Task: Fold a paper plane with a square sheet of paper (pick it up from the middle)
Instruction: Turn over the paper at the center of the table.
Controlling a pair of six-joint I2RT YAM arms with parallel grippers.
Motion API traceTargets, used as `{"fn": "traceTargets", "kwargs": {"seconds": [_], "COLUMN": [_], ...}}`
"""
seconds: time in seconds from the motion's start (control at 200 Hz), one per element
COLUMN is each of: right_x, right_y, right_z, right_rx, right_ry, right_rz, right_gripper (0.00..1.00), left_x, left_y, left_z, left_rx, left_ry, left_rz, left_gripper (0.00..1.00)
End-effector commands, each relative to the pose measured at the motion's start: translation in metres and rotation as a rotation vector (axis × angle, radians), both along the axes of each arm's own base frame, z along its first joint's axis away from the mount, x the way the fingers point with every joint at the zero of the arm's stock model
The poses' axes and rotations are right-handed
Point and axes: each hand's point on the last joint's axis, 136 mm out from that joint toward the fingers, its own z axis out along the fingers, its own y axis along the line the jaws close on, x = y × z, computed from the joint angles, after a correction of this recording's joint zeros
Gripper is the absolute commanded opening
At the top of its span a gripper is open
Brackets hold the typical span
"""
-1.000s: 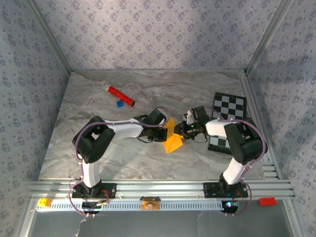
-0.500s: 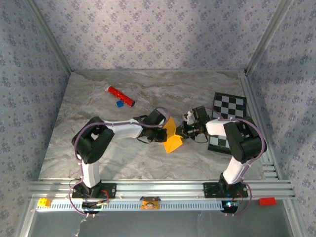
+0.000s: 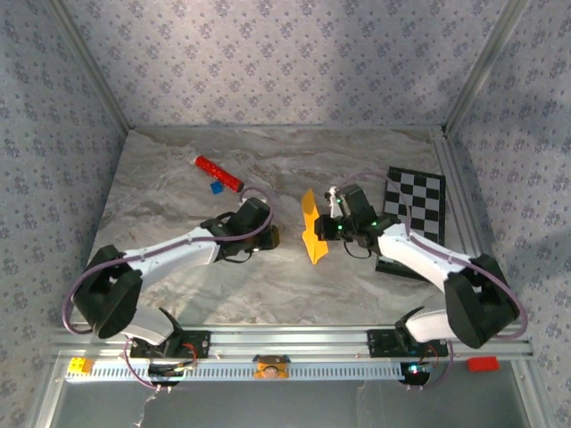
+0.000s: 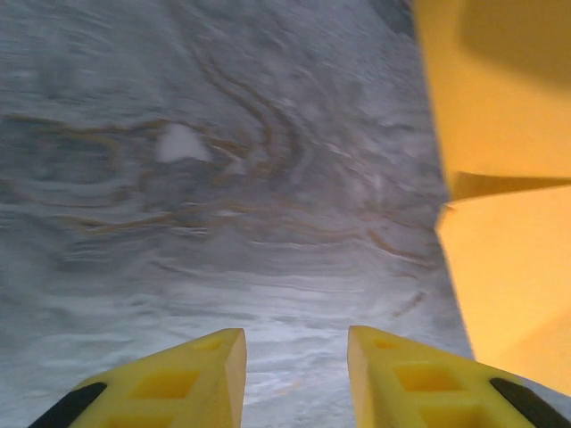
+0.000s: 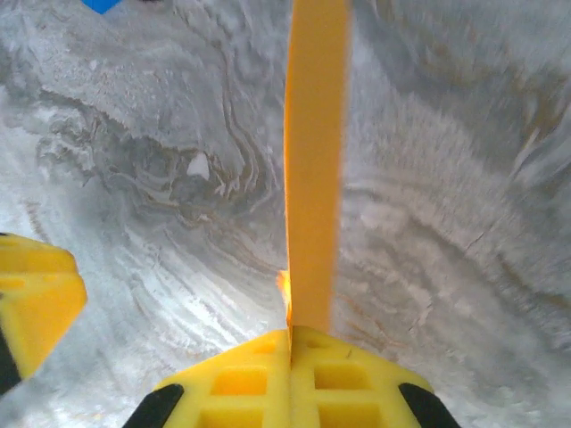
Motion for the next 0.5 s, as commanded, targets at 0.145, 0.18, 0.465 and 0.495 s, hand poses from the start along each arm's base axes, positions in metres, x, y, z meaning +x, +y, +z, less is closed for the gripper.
{"fn": "traceTargets", "kwargs": {"seconds": [0.145, 0.18, 0.465, 0.495], "right_x": [0.003, 0.003, 0.006, 0.006], "right_y": [-0.059, -0.061, -0.075, -0.071], "right_z": [0.013, 0.015, 0.015, 0.011], "right_rx": [-0.533, -0.580, -0.985, -0.999], "right_ry": [-0.148, -0.149, -0.167, -0.157], "right_rz": [-0.106, -0.107, -0.177, -0.167], "right_gripper": [0.01, 0.01, 0.03, 0.03], "left_x": [0.005, 0.005, -0.002, -0.003], "left_y": [0.070, 0.074, 0.106, 0.111], "left_z": [0.017, 0.020, 0.038, 0.039], "left_rx": [0.073, 0.058, -0.014, -0.004], "left_ry": [-0.068, -0.082, -0.153, -0.158], "left_rz": [0.159, 0.174, 0.290, 0.302], "left_gripper": [0.41, 0.42, 0.46, 0.47]}}
